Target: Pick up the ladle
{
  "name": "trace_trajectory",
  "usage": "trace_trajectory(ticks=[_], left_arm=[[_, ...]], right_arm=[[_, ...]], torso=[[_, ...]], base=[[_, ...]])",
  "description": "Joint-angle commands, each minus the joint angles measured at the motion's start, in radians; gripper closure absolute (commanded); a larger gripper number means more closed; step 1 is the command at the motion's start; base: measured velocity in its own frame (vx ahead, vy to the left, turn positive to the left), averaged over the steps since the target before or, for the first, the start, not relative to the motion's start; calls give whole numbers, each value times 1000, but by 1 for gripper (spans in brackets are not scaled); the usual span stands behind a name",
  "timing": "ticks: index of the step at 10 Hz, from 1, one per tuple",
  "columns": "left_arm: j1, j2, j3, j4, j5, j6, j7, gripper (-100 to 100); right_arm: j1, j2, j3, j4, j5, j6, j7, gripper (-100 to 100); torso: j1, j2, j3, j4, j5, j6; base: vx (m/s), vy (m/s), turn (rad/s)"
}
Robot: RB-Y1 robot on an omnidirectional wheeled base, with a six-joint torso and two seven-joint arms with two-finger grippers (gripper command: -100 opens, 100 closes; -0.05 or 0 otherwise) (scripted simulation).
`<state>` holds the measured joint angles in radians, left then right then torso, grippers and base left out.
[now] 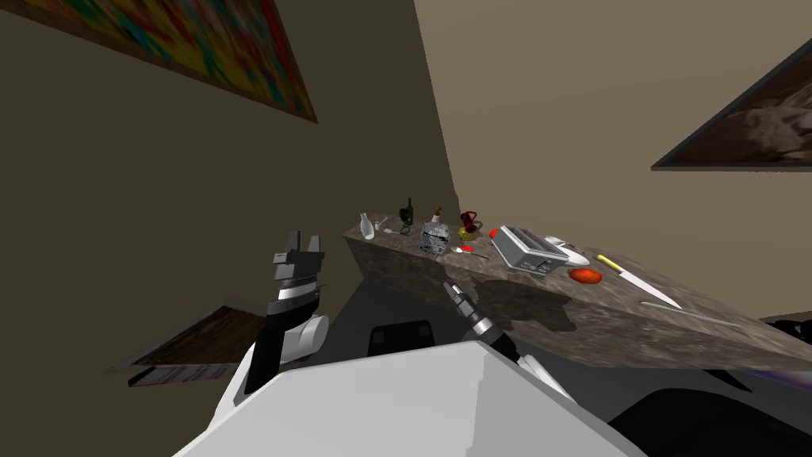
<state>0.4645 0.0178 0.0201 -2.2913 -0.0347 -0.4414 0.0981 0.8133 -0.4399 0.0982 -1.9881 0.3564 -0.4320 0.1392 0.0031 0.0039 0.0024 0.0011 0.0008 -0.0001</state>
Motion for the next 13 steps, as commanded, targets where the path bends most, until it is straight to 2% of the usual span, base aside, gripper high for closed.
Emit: trace_trajectory(ticks=[1,2,3,4,5,6,7,9,10,12,13], left_arm=[[0,0,0,0,0,0,0,0],[0,0,0,0,0,0,0,0],[0,0,0,0,0,0,0,0],[0,0,0,0,0,0,0,0],[0,0,0,0,0,0,0,0],[0,0,0,0,0,0,0,0],[0,0,0,0,0,0,0,0],[0,0,0,0,0,0,0,0],[0,0,0,0,0,0,0,0],[0,0,0,0,0,0,0,0],[0,0,0,0,0,0,0,0]], right_arm=[[2,-30,-6,50,8,-7,2,-100],[2,-30,-6,52,8,-7,2,-100],[25,-74,-2,93,36,-10,16,-100],[25,-74,-2,104,36,-10,16,-100],[46,-114,0,135,63,-12,31,-100],[46,-122,0,158,63,-12,31,-100],[66,-156,0,197,91,-15,45,-100],[66,-172,0,215,91,-15,45,-100],[85,-220,-1,246,118,-17,59,-100],[85,-225,-1,273,118,-17,59,-100],[102,-273,-3,317,144,-20,73,-100]], torso=[[0,0,0,0,0,0],[-1,-1,0,0,0,0],[-2,-2,-1,0,0,0],[-2,-1,-1,0,0,0],[-1,-1,-1,0,0,0],[0,-1,0,0,0,0],[0,-1,0,0,0,0],[-1,-1,0,0,0,0],[-2,-2,-1,0,0,0],[-1,-2,-1,0,0,0],[-2,-2,-1,0,0,0]], base=[[-37,48,52],[-14,19,-6],[-37,44,94],[-37,43,62],[-45,77,102],[-38,65,49],[-45,67,113],[-27,38,11],[-36,43,92],[-23,40,30],[-27,50,103]])
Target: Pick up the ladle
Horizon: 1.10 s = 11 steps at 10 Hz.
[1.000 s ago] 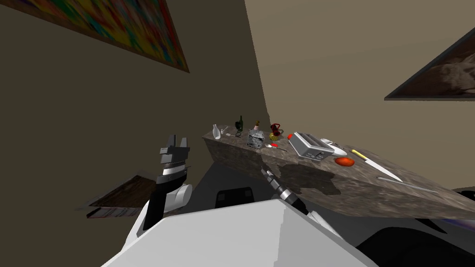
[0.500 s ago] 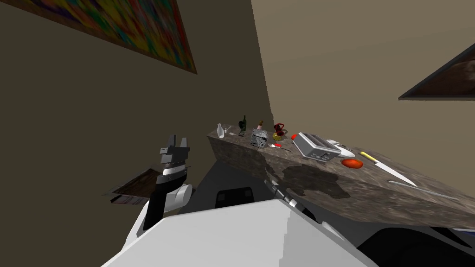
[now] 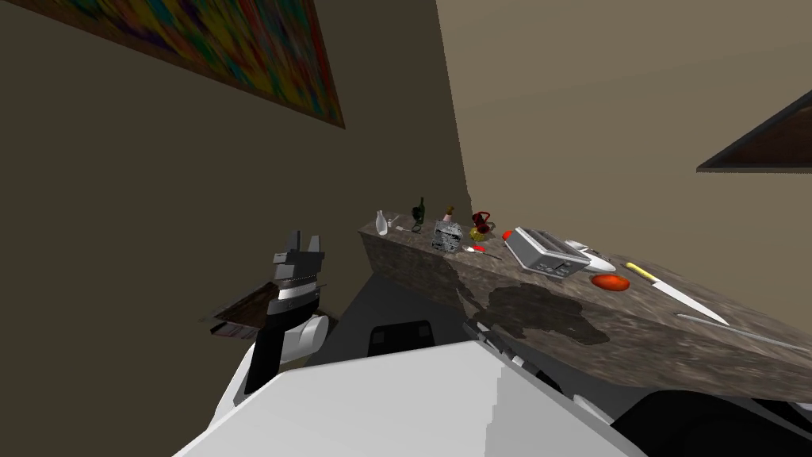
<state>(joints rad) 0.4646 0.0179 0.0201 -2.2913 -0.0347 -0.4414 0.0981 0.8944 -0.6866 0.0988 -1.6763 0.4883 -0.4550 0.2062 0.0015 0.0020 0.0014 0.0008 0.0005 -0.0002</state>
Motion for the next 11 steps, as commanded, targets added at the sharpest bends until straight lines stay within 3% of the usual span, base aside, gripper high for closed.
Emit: trace_trajectory(ticks=[1,6,11], left_arm=[[0,0,0,0,0,0,0,0],[0,0,0,0,0,0,0,0],[0,0,0,0,0,0,0,0]], right_arm=[[21,-32,-4,20,12,3,6,-100],[62,-176,-13,176,86,-6,47,-100],[80,-326,-18,292,130,-14,72,-100]], torso=[[0,0,0,0,0,0],[1,-1,0,0,0,0],[-1,-4,-2,-1,0,0]], base=[[-32,56,63],[-15,64,89],[18,35,91]])
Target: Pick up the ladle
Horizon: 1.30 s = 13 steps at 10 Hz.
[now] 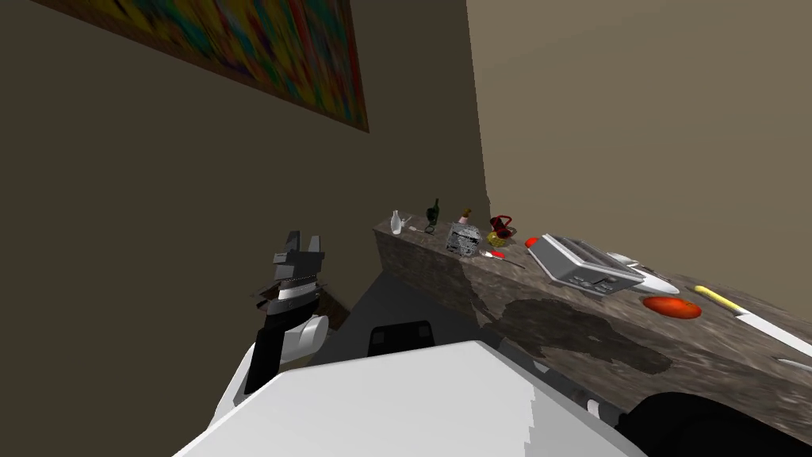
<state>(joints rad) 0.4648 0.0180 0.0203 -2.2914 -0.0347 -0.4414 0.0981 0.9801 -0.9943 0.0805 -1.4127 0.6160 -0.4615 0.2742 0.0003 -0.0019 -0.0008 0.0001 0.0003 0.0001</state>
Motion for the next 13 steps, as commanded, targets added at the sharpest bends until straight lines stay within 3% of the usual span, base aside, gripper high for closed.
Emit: trace_trajectory(ticks=[1,4,5,8,12,13], left_arm=[[0,0,0,0,0,0,0,0],[0,0,0,0,0,0,0,0],[0,0,0,0,0,0,0,0],[0,0,0,0,0,0,0,0],[0,0,0,0,0,0,0,0],[0,0,0,0,0,0,0,0]], right_arm=[[-6,-18,0,29,2,-8,4,-100],[5,-102,-3,119,40,-17,27,-100],[5,-138,-3,119,40,-17,27,-100],[9,-230,-4,196,71,-29,47,-100],[4,-344,-4,256,94,-42,64,-100],[4,-352,-4,256,94,-42,64,-100]], torso=[[0,0,0,0,0,0],[-1,0,0,0,0,0],[-2,-2,-1,0,0,-1],[-2,-2,-1,-1,0,0],[-3,-3,-2,-1,-1,0],[-3,-5,-3,-1,-1,-1]], base=[[16,10,-12],[44,8,120],[60,-3,66],[68,-1,107],[79,-26,94],[84,-23,71]])
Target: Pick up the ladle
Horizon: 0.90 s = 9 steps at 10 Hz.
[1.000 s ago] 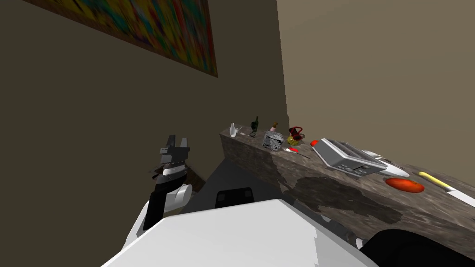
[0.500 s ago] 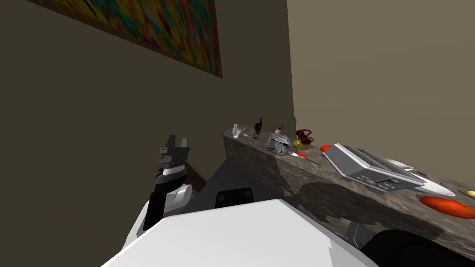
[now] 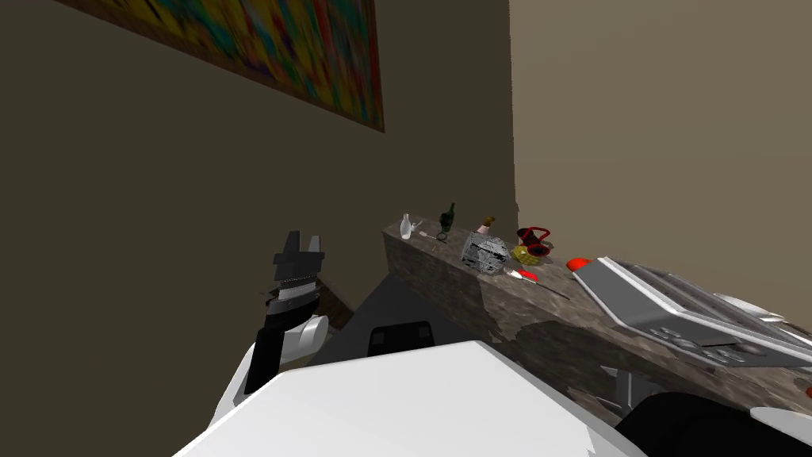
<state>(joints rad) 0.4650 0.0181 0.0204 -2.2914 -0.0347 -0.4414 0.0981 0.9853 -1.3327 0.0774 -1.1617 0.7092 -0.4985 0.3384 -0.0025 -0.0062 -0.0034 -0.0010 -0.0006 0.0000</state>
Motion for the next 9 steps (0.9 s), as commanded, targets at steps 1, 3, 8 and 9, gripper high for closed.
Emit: trace_trajectory(ticks=[1,3,8,9], left_arm=[[0,0,0,0,0,0,0,0],[0,0,0,0,0,0,0,0],[0,0,0,0,0,0,0,0],[0,0,0,0,0,0,0,0]], right_arm=[[-5,-50,0,29,9,-12,7,-100],[-12,-94,2,49,15,-19,14,-100],[-56,-219,21,85,21,-58,34,-100],[-72,-231,35,76,16,-72,37,-100]], torso=[[0,0,0,0,0,0],[0,1,1,0,0,0],[-6,-7,-4,-2,-2,0],[-5,-7,-4,-2,-2,0]], base=[[84,-28,121],[73,-36,80],[167,-109,131],[199,-114,162]])
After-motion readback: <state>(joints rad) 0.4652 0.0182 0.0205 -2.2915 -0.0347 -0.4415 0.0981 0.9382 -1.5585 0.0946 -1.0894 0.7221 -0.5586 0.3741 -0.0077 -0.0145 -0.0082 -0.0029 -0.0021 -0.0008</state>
